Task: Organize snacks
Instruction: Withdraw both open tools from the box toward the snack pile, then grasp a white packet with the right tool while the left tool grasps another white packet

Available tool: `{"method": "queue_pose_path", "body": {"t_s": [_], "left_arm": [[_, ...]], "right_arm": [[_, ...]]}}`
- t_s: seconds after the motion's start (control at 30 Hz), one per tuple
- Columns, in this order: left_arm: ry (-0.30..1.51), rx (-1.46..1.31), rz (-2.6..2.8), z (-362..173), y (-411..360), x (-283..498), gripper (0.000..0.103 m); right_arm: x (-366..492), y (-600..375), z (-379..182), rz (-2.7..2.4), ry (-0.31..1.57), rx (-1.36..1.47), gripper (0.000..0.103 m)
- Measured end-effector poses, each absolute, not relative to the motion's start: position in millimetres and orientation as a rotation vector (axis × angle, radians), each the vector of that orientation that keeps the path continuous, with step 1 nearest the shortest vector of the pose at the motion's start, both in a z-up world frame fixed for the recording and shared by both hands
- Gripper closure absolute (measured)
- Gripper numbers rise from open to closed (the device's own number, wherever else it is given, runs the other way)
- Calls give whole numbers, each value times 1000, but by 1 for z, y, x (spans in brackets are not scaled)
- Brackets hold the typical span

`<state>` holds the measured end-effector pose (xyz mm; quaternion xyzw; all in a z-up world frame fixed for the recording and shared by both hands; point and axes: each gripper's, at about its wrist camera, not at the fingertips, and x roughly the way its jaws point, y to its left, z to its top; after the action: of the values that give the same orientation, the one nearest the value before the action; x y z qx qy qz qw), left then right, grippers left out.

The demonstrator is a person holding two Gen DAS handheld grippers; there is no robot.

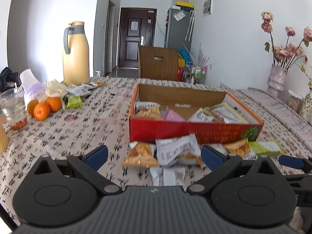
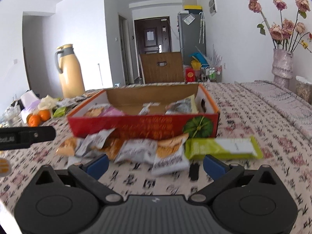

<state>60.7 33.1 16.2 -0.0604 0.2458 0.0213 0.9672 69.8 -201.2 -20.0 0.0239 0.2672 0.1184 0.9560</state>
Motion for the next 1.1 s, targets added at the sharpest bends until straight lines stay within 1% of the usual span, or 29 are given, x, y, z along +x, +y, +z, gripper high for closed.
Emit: {"method": "queue_pose_path", "body": {"t_s": [0.2,0.33,0.4,0.47,0.53,0.67,0.77,0.83,0.87,0.97,1.03,1.07,1.1], "left_arm": [[540,-107,36,1,38,47,0],[556,-107,32,-5,45,40,0],[561,-107,28,-7,47,37,0],[570,-105,26,-10,50,34,0],[575,-105,23,-12,52,31,0],[582,-116,23,-15,58,26,0],[587,-120,20,-17,61,23,0],[590,-124,17,-18,63,23,0],[592,-124,15,-18,64,23,0],[596,-128,12,-19,64,23,0],[597,-129,10,-20,64,23,0],[598,-129,9,-20,63,23,0],[599,-129,8,-20,63,24,0]], "right_arm": [[52,-186,-34,262,572,47,0],[46,-178,-39,271,581,40,5],[42,-173,-41,279,584,33,5],[39,-169,-41,282,584,26,7],[38,-165,-43,288,592,24,13],[35,-157,-48,304,614,18,16],[35,-151,-52,319,633,10,21],[36,-149,-55,322,650,6,27],[36,-148,-56,319,651,1,28],[35,-146,-56,318,646,-15,35],[34,-143,-56,317,642,-36,44],[34,-142,-56,318,640,-44,46],[32,-142,-56,319,637,-53,52]]}}
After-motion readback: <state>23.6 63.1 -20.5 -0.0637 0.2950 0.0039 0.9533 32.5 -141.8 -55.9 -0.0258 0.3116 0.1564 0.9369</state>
